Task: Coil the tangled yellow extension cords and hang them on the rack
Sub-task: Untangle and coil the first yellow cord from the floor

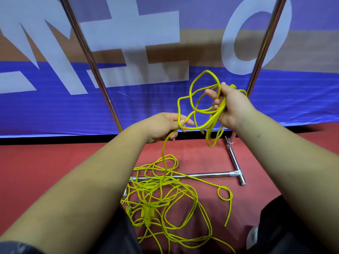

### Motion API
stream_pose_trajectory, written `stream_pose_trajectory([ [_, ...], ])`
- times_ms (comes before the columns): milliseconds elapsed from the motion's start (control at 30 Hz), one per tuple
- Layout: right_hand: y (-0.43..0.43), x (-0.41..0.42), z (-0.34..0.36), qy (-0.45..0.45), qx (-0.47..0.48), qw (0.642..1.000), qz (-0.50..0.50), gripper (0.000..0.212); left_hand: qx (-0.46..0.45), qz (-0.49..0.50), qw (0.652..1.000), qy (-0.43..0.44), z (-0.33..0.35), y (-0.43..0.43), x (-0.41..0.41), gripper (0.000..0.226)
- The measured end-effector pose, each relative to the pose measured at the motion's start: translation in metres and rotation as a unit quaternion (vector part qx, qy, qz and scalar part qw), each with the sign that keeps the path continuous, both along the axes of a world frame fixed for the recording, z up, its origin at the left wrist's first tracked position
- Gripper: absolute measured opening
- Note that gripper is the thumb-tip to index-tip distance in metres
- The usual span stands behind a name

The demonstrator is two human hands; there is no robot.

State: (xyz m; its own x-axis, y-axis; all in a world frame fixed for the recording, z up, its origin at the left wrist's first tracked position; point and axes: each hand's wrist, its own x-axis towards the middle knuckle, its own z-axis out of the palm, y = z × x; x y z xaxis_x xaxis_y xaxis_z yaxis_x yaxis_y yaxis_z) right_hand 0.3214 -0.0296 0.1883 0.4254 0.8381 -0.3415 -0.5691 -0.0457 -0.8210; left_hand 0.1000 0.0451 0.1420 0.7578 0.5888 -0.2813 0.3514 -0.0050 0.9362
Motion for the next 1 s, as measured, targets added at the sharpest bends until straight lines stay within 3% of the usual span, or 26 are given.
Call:
stream_pose_trajectory([
  [133,-0.004,0.015,0.005,-0.111,-0.034,0.993,0.028,0.023,-0.053,0.001,0.997,-0.049,0.001,0.002,-0.003,0.024],
  [233,-0.004,0.017,0.003,-0.212,-0.070,0.975,0.019,0.030,-0.035,0.020,0.999,-0.031,0.001,0.002,-0.003,0.025],
  [367,-0.003,0.009,-0.003,-0.232,-0.033,0.972,-0.003,0.026,0.078,0.064,0.981,0.168,0.003,0.000,0.003,0.024],
  [433,-0.005,0.003,-0.002,-0.185,-0.008,0.982,0.027,0.024,0.224,0.082,0.926,0.293,0.006,0.001,0.004,0.028],
  [467,-0.007,-0.001,-0.001,-0.165,-0.003,0.985,0.046,0.024,0.301,0.115,0.898,0.299,0.010,-0.001,0.005,0.030],
  [533,-0.011,-0.008,0.001,-0.159,0.000,0.984,0.084,0.028,0.397,0.156,0.886,0.179,0.023,-0.009,0.009,0.033],
  [633,-0.015,-0.018,0.002,-0.185,0.004,0.973,0.139,0.026,0.465,0.098,0.879,0.034,0.041,-0.021,0.021,0.042],
  [733,-0.018,-0.028,0.003,-0.182,0.002,0.968,0.175,0.020,0.512,0.087,0.854,0.042,0.043,-0.020,0.025,0.041],
  [867,-0.023,-0.036,0.003,-0.192,0.002,0.955,0.227,0.024,0.565,0.062,0.821,0.047,0.050,-0.009,0.016,0.021],
  [1000,-0.026,-0.038,0.006,-0.175,0.009,0.955,0.239,0.032,0.541,0.106,0.834,0.033,0.057,-0.006,0.006,0.013],
])
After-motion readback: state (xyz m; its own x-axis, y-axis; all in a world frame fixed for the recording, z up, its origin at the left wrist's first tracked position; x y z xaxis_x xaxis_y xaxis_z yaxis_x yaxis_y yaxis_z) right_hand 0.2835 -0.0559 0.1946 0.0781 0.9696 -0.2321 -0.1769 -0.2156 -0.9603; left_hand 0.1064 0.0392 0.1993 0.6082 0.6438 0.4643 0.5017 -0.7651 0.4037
